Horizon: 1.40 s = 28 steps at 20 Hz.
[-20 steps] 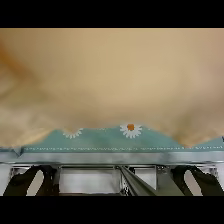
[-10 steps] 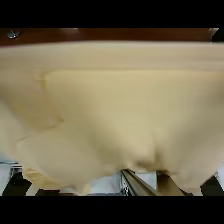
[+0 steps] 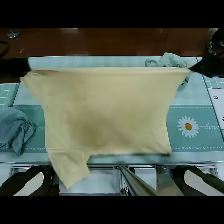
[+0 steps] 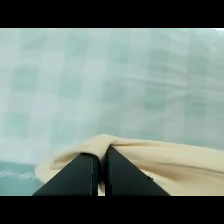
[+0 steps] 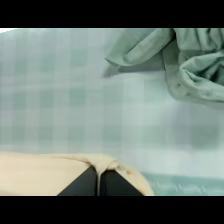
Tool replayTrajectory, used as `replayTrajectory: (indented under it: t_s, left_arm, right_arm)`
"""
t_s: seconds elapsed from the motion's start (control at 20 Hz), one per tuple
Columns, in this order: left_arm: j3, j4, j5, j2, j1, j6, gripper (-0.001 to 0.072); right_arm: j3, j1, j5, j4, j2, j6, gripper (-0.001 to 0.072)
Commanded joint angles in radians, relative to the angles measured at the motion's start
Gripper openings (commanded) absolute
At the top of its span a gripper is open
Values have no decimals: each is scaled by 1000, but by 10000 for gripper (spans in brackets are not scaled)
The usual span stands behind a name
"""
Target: Fold the shirts.
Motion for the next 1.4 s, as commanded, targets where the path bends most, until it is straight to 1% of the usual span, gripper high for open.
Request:
replayTrajectory:
  t_s: [0.0, 0.1, 0.15, 0.25, 0.35, 0.45, 0.5, 0.55, 0.65, 0.7, 0.75, 0.85, 0.9, 1.1, 1.2, 1.35]
  left_arm:
    - [-7, -47, 267, -232, 0, -96, 29]
    - [24, -107, 352, -333, 0, -117, 29]
    - [51, -147, 385, -381, 0, -132, 29]
    - [119, -201, 407, -468, 0, -154, 29]
    - [182, -255, 373, -536, 0, -153, 30]
    - [217, -282, 288, -565, 0, -148, 30]
    - [222, -282, 244, -561, 3, -119, 31]
    - [231, -282, 172, -552, 10, -64, 31]
    - [253, -282, 8, -529, 37, 84, 31]
    - [261, -282, -76, -519, 58, 141, 31]
    - [262, -282, -158, -512, 82, 179, 31]
    - [253, -282, -288, -513, 117, 212, 31]
    - [234, -282, -317, -513, 126, 231, 31]
    - [113, -281, -327, -513, 130, 246, 31]
    - [60, -281, -319, -513, 130, 270, 31]
    - [19, -281, -293, -515, 130, 272, 31]
  right_arm:
    - [75, 14, -157, 124, -291, -64, 17]
    - [212, 48, -153, 113, -439, -51, 17]
    - [285, 65, -154, 112, -509, -24, 17]
    - [420, 87, -146, 109, -628, 47, 17]
    - [515, 97, -113, 112, -713, 90, 17]
    - [548, 99, -48, 113, -744, 102, 17]
    - [548, 98, -15, 108, -742, 93, 18]
    - [548, 89, 33, 108, -734, 77, 18]
    - [548, 60, 134, 109, -705, 56, 18]
    - [548, 39, 188, 109, -686, 51, 18]
    - [548, 19, 239, 108, -670, 42, 18]
    - [547, -5, 366, 88, -656, 21, 18]
    - [544, -5, 420, 46, -656, 19, 18]
    - [435, 16, 412, -15, -657, 22, 18]
    - [364, 37, 371, -47, -657, 15, 18]
    - [305, 59, 304, -51, -657, 3, 18]
